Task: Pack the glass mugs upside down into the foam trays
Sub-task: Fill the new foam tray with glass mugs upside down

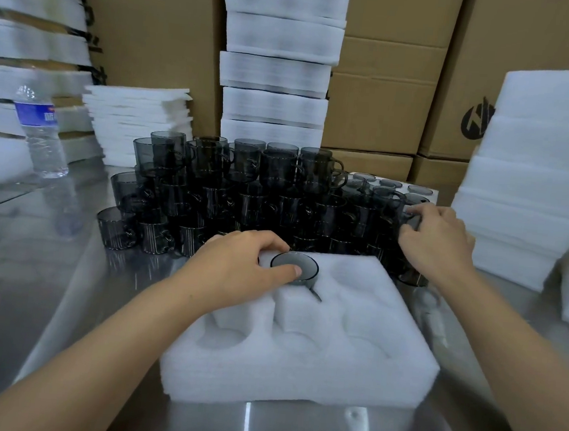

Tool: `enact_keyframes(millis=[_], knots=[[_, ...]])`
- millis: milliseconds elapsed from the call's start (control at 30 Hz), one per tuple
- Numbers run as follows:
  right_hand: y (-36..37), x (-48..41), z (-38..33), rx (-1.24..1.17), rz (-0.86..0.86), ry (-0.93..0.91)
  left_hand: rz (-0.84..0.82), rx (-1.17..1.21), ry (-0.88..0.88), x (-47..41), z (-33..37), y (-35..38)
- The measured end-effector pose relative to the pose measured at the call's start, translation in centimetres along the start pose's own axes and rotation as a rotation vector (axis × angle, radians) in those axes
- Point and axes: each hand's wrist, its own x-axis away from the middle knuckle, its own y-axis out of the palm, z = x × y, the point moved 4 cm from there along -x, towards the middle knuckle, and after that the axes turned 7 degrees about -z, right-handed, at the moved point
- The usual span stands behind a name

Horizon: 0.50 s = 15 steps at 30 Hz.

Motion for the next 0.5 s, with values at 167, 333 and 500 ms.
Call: enact_keyframes(millis=[167,333,500], knots=[[-0.1,0.1,0.0,-0.020,0.009,-0.009,0.006,0.013,0.012,0.0,0.1,0.0],[-1.1,0.5,-0.5,-0.030,0.102,-0.036,0.009,0.004,0.008,0.0,0.1,-0.1],[-3.0,1.8,-1.8,-0.159,0.360,-0.149,0.021,0.002,0.019,0.1,0.1,-0.1]])
